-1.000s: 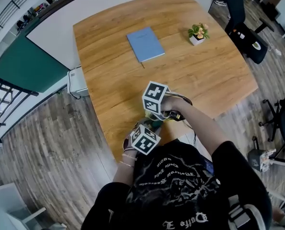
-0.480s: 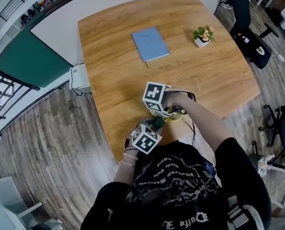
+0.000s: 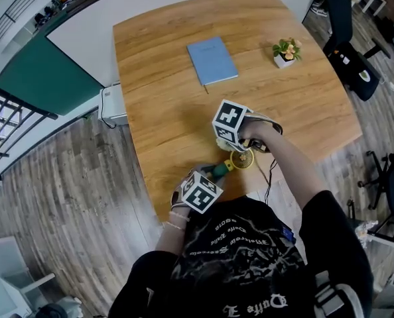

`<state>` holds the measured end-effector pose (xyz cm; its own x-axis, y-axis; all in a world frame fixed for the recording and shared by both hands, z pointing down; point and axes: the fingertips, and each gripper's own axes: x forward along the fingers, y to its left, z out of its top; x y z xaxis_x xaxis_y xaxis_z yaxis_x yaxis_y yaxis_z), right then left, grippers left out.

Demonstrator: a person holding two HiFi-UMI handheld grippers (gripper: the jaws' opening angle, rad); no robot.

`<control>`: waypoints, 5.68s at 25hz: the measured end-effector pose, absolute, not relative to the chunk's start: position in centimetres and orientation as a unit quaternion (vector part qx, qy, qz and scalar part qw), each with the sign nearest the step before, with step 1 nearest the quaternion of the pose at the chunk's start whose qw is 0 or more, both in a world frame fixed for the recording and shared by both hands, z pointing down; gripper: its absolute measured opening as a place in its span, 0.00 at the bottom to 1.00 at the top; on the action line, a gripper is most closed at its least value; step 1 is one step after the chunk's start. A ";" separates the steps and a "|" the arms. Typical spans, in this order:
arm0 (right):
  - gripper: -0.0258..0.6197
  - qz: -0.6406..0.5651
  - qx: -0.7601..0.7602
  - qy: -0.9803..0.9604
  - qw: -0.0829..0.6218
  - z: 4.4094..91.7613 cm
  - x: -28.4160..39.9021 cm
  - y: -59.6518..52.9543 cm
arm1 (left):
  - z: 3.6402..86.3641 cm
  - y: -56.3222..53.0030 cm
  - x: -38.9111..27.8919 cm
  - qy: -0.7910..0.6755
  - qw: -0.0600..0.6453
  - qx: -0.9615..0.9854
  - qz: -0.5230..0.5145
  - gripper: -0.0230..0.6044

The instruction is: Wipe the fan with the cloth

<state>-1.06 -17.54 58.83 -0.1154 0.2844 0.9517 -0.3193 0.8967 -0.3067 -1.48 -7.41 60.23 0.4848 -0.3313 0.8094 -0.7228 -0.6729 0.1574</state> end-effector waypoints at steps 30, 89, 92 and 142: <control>0.14 0.361 0.092 -0.770 0.518 58.9 8.3 -14.7 | 60.4 -7.9 -1.5 -0.345 0.272 0.811 0.387 0.33; 0.14 0.215 0.043 -0.911 0.348 49.9 4.1 -8.2 | 58.3 -10.0 -0.3 -0.349 0.289 0.832 0.320 0.58; 0.14 0.188 0.100 -0.924 0.319 48.5 4.6 -10.7 | 59.0 -10.9 0.1 -0.370 0.293 0.820 0.325 0.58; 0.14 0.196 0.090 -0.954 0.206 45.1 -2.6 -10.4 | 42.4 -17.4 -4.2 -0.281 0.550 0.697 -0.363 0.35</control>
